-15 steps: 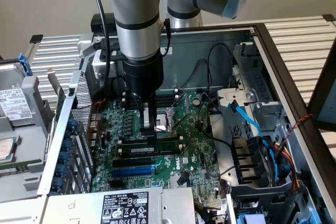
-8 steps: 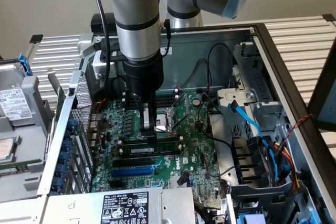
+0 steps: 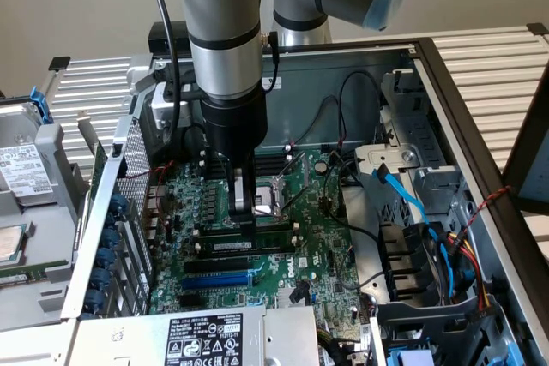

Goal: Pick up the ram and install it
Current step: 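Press down the ram until it locks into place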

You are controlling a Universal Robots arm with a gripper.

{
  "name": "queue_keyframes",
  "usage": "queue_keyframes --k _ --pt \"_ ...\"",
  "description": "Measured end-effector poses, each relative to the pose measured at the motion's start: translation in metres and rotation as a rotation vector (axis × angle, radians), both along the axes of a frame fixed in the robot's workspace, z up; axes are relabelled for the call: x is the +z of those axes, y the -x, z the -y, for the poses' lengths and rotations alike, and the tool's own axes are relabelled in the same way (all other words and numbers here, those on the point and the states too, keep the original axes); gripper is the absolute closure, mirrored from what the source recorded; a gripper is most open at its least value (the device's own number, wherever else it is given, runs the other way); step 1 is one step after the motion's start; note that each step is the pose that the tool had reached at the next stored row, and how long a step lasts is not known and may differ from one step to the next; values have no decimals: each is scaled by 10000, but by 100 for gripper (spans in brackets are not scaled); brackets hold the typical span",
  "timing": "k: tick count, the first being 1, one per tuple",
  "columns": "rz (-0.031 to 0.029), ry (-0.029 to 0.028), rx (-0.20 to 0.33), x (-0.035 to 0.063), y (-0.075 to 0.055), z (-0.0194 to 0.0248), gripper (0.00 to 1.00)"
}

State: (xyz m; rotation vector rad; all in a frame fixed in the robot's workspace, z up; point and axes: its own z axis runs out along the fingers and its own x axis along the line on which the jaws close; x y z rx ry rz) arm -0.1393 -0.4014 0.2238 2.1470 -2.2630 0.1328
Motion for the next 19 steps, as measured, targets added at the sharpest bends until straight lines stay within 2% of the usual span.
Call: queue_keyframes --k 5,12,19 --pt "7 -12 -1 22 -1 -2 89" --pt "2 -2 1 157 0 -8 89" --pt "1 0 0 216 0 -11 89"
